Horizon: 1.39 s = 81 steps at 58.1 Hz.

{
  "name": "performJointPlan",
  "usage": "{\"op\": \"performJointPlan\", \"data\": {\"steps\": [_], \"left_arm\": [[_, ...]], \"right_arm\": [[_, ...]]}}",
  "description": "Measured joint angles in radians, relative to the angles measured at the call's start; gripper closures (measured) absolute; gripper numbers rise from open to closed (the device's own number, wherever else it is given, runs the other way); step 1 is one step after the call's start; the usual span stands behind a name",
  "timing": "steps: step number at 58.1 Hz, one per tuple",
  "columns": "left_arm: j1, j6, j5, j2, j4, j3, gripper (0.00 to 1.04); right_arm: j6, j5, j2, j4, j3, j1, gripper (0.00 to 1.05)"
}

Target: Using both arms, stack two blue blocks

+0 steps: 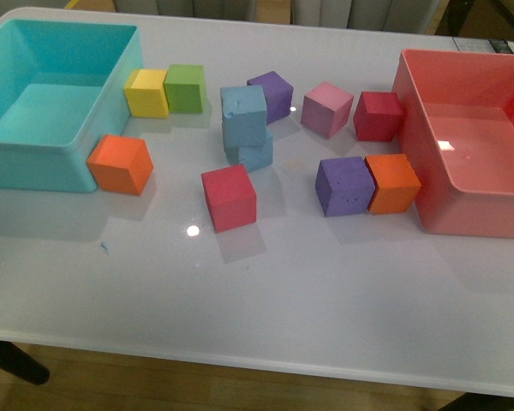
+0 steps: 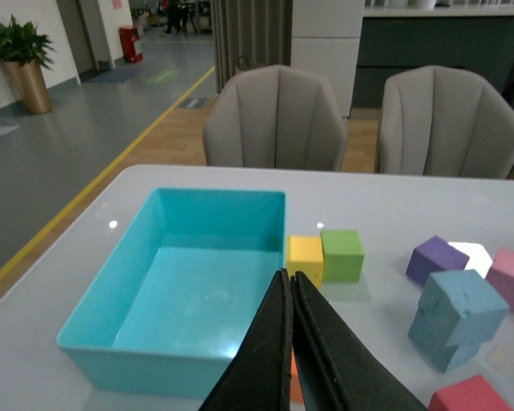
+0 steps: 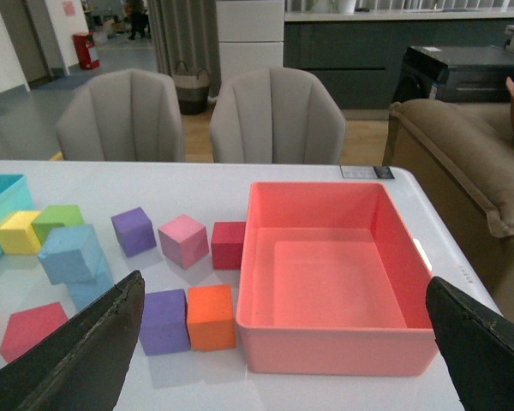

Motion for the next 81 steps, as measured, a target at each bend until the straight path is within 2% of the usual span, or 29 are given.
{"op": "performJointPlan", "data": {"steps": [11,14,19,46,81], "left_arm": [[0.032,0.0,0.036,-0.162,-0.094,-0.064,1.03],[0.075,0.0,0.093,-0.211,-0.132,-0.08,1.03],[0.102,0.0,0.097,-0.285,-0.188,-0.1,1.03],[0.104,0.0,0.104,-0.68,-0.525,-0.139,1.03],[0.104,0.0,0.104,-1.008,-0.84,-0.14,1.03]], "right_arm": [[0.0,0.0,0.0,0.0,0.0,0.0,0.09],[0.0,0.0,0.0,0.0,0.0,0.0,0.09],[0.0,0.0,0.0,0.0,0.0,0.0,0.09],[0.0,0.0,0.0,0.0,0.0,0.0,0.09],[0.0,0.0,0.0,0.0,0.0,0.0,0.09]]}}
